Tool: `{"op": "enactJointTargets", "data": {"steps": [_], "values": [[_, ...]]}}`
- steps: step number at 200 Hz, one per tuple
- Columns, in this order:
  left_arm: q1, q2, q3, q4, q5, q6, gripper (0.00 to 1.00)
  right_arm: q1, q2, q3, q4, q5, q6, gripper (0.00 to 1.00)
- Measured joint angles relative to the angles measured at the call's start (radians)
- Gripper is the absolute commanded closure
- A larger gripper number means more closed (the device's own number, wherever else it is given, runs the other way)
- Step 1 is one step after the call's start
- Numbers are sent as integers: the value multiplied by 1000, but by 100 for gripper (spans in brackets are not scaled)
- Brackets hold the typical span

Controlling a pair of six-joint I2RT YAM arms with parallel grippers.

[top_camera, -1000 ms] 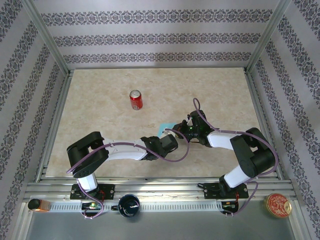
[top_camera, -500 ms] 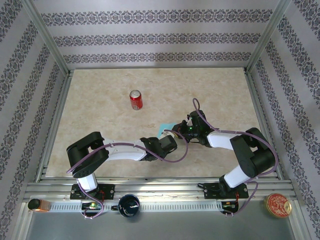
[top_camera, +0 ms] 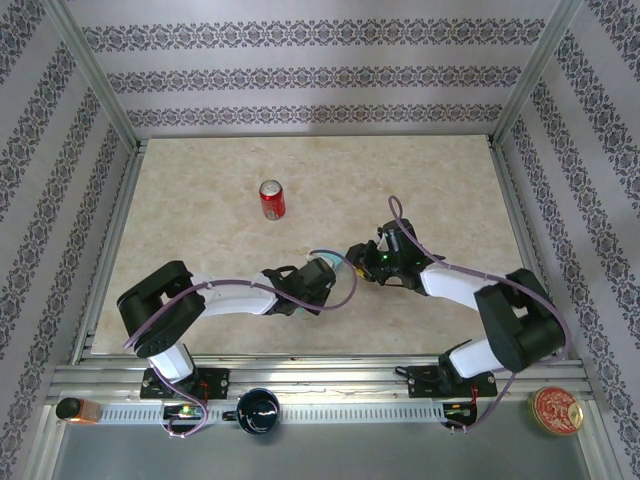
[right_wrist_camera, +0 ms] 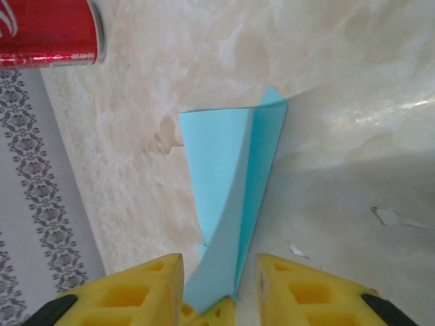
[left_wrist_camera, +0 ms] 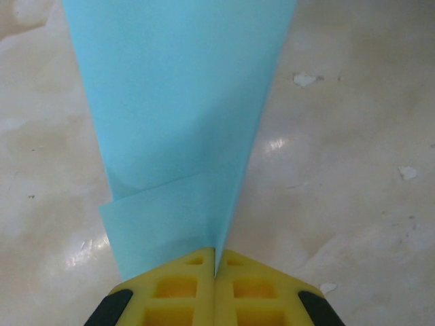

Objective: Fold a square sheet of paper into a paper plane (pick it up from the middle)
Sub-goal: Fold the wing for the fifth time at the center of the table.

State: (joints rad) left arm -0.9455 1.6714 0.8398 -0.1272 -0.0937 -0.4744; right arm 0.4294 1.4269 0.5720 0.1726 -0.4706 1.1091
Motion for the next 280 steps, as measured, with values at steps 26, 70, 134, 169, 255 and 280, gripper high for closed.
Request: {"op": "enactJointTargets", "data": {"steps": [26, 70, 134, 169, 255, 280], "values": [[58, -18, -45, 95, 139, -37, 100, -20, -98, 2, -66, 45, -63, 62], [144, -8, -88, 239, 360, -116, 100, -28, -142, -23, -83, 55, -108, 62], [183, 89, -113, 424, 561, -233, 100, -25, -142, -67, -63, 32, -122, 67], [194, 116, -127, 511, 618, -286, 100, -18, -128, -73, -35, 1, -122, 72], [228, 186, -157, 706, 729, -427, 100, -13, -18, -74, 83, -82, -121, 81], [239, 209, -161, 763, 753, -467, 100, -13, 11, -80, 132, -97, -114, 85]]}}
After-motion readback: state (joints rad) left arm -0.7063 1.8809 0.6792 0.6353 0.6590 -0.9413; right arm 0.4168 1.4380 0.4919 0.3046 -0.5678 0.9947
